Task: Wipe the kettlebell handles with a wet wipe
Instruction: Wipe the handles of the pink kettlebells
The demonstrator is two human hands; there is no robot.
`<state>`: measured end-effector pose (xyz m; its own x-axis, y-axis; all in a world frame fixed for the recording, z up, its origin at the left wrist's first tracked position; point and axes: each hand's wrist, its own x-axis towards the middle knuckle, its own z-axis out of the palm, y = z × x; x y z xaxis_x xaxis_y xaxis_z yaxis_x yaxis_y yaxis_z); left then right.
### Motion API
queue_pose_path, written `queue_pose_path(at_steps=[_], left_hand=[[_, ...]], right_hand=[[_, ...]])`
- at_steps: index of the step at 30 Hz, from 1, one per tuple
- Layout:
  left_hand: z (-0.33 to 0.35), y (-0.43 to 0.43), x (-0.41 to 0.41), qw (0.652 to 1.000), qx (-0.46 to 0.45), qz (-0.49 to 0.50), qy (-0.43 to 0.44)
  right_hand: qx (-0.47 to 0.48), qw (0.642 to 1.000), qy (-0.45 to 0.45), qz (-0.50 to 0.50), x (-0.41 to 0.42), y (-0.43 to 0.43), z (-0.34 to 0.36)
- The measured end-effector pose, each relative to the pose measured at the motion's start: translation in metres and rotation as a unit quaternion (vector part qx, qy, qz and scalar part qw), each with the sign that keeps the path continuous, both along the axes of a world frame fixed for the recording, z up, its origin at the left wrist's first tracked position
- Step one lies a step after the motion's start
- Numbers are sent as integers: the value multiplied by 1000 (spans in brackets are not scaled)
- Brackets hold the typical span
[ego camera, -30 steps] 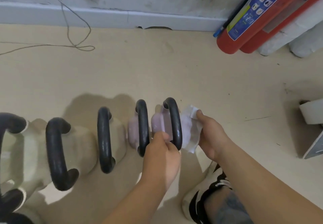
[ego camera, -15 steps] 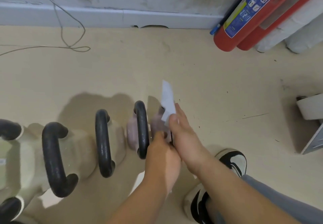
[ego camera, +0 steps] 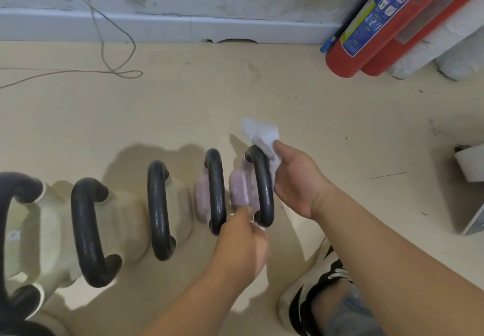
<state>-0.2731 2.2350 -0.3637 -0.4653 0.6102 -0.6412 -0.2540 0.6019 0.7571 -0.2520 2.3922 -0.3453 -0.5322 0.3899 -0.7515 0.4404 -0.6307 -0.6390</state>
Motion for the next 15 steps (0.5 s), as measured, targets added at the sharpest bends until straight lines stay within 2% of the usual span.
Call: queue_pose_path(at_steps=[2, 5, 7, 11, 15], left_hand=[[-4, 2, -2, 1000, 6, 0, -1], [-13, 4, 3, 1000, 11, 23, -13], [-16, 5, 7, 1000, 3, 28, -5], [-14, 3, 14, 999, 18, 46, 18], [-8, 5, 9, 999, 16, 18, 22]], right_hand=[[-44, 998, 21, -47, 4, 1, 4], [-67, 996, 46, -35, 17, -8, 4], [-26, 999, -5, -30, 22, -17, -1], [126, 986, -99, 50, 12, -31, -4], [56, 997, -55, -21, -17, -11, 8]])
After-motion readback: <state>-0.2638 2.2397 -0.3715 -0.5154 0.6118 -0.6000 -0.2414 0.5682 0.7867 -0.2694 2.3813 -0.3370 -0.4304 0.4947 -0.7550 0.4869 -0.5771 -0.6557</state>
